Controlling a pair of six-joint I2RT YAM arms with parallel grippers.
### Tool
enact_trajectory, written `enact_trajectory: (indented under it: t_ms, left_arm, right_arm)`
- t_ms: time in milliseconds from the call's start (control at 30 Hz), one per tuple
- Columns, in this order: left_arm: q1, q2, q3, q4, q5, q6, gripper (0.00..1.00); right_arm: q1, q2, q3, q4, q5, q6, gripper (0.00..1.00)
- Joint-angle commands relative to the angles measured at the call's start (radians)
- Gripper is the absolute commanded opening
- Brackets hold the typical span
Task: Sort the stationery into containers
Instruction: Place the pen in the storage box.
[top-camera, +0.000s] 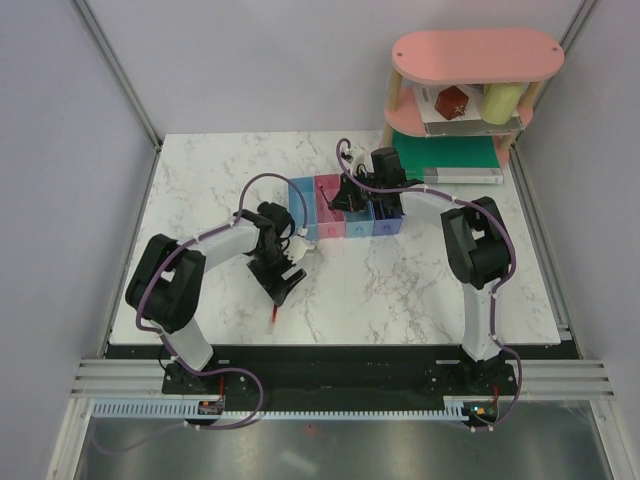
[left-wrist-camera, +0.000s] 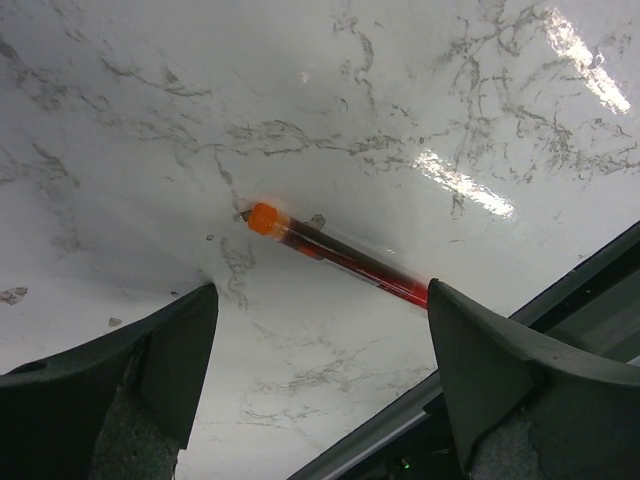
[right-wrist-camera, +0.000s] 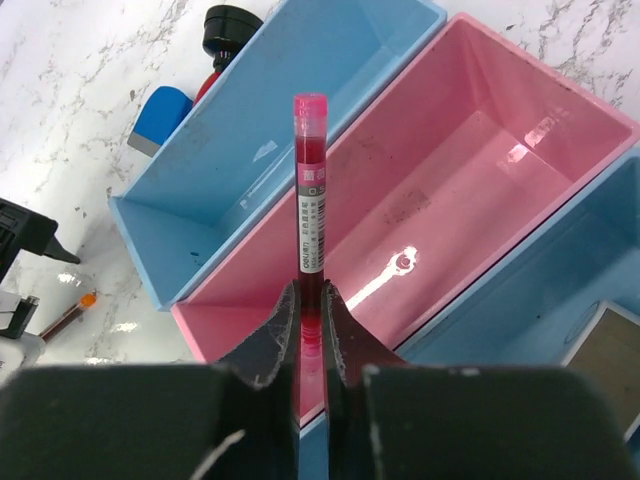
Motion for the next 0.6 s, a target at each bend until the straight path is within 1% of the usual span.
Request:
enact_trajectory:
  t_ms: [0, 67, 100, 167, 200, 333, 500, 567]
  left_arm:
    - [-0.017, 0.024, -0.023, 0.033, 0.027, -0.035, 0.90]
    - [-0.020, 0.029, -0.030, 0.036, 0.031, -0.038, 0.88]
    - [-0.022, 0.030, -0.036, 0.036, 0.033, -0.043, 0.87]
    - [-0.028, 0.033, -0.040, 0.039, 0.034, -0.048, 0.85]
    - [-0.030, 0.033, -0.043, 0.039, 0.036, -0.057, 0.84]
    - [-0.040, 0.043, -0.045, 0.044, 0.019, -0.078, 0.81]
    - [-0.060, 0.062, -0.034, 0.045, -0.022, -0.117, 0.74]
    - [-0.071, 0.072, -0.027, 0.044, -0.021, -0.137, 0.73]
  right_arm:
    - [0.004, -0.042, 0.008, -0.016, -0.009, -0.041, 0.23]
    - [0.004, -0.052, 0.017, -0.031, -0.002, -0.048, 0.29]
    - [0.001, -0.056, 0.022, -0.049, -0.002, -0.048, 0.34]
    - [0.003, -0.075, 0.030, -0.074, 0.005, -0.079, 0.38]
    - [0.001, -0.082, 0.033, -0.092, 0.006, -0.085, 0.41]
    - [-0.006, -0.142, 0.053, -0.141, 0.015, -0.110, 0.46]
    - [-0.026, -0.225, 0.071, -0.189, 0.021, -0.119, 0.47]
    - [-0.031, -0.248, 0.077, -0.209, 0.023, -0.125, 0.47]
